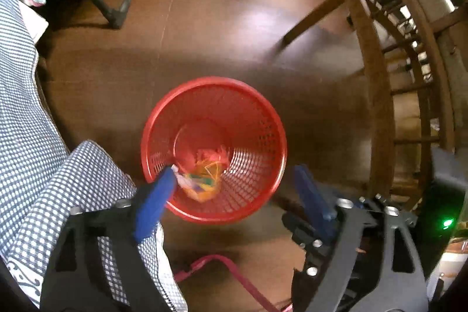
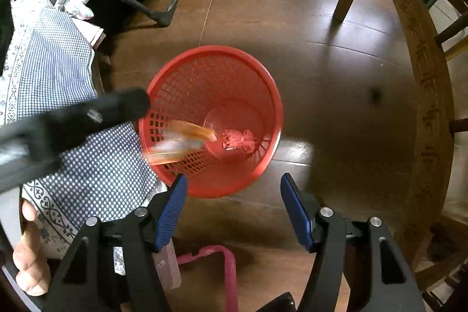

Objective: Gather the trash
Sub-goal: 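Open the right tool over the basket while the left tool releases the orange box, then move both tools back over the bed toward the remaining trash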

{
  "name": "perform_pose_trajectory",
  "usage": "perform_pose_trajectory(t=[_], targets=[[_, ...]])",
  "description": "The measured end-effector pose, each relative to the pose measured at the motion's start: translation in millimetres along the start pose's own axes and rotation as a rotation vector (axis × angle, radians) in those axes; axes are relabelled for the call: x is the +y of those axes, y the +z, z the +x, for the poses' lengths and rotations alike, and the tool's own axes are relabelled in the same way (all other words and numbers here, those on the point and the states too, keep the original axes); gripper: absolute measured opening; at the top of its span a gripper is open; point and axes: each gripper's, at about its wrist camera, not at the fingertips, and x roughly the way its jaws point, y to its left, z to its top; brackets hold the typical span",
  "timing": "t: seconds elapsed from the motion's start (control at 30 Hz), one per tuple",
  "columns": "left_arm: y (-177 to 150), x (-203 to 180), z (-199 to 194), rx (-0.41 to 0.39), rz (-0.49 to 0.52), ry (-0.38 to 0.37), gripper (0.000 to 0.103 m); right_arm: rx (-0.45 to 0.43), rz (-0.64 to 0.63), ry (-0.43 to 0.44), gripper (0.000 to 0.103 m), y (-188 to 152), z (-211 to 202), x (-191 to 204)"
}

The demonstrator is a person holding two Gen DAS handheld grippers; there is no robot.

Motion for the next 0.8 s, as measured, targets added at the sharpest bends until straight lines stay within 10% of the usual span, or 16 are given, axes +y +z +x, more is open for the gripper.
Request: perform_pose_trajectory(t=[0.3,0.63,0.8], targets=[[1.7,-2.3,-29.0,-0.059,-0.023,-0.048,0.084,-0.006,-0.016,-0.025,0.065,-4.4,-15.6,-2.5],[-21.0,-22.2,-150.2,-0.321,0.051,-0.016,0.092,-0.081,-0.085,-0.03,0.065,-6.7,-66.9,26.9],[-47.7,-5.8,-216.8,-0.446,0.02,0.035,0.096,-0.204,-0.176,-0.035,0.084,-11.4,-122.3,69.1]])
